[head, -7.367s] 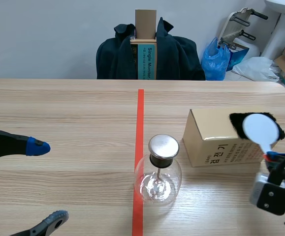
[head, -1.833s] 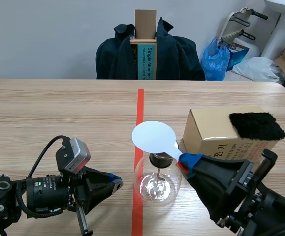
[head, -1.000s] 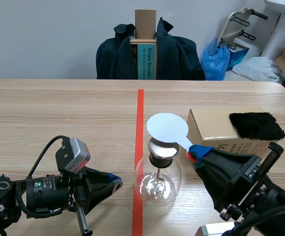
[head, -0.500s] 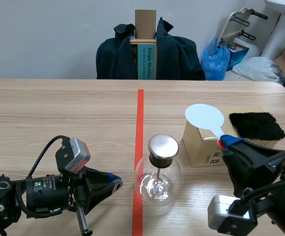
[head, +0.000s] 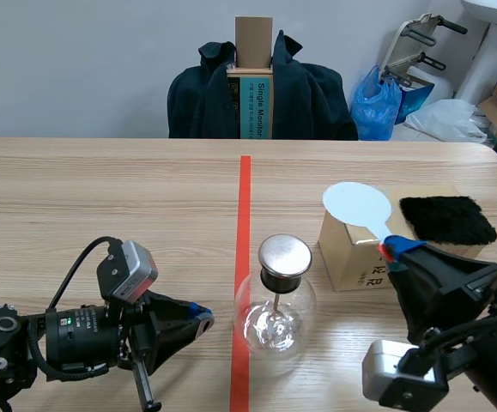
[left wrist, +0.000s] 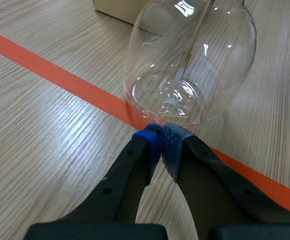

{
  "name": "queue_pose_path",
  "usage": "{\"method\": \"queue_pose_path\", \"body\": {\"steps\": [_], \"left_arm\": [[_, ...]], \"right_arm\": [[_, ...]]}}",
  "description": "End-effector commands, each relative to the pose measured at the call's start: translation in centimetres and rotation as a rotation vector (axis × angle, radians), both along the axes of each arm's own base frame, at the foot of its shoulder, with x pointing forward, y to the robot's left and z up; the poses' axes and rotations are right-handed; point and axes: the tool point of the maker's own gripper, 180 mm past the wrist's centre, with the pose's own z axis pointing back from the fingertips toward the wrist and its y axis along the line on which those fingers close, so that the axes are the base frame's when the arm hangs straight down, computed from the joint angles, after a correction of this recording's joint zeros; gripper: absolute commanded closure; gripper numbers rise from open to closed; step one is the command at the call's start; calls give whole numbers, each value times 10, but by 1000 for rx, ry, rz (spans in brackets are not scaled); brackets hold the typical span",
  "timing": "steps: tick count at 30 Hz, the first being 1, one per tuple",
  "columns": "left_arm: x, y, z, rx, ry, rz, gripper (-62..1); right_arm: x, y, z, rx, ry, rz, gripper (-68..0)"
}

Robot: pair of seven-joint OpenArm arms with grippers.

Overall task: Do the electroscope experiment.
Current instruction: 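Move the plate toward and away from the electroscope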

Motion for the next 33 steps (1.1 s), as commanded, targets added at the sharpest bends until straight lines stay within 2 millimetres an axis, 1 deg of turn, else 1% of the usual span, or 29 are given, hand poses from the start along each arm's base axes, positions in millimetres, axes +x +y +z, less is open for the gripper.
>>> {"method": "queue_pose_path", "body": {"steps": [1,12,19,26,33], "left_arm": [[6,-4,13,-43,-29,6,-21],[6,-4,13,-43,-29,6,-21],[6,-4,13,-43,-29,6,-21],[6,-4,13,-43,-29,6,-21],[6,-4,13,-43,-29,6,-21]], "right_arm": [[1,-1,8,-6,-31,16,-9],[-17,23,8,-6,-32,186,-9],[-35,40,7,-7,-29,321,-9],[-44,48,7,-7,-28,388,-9],[-46,49,7,-7,-28,402,-9]]}}
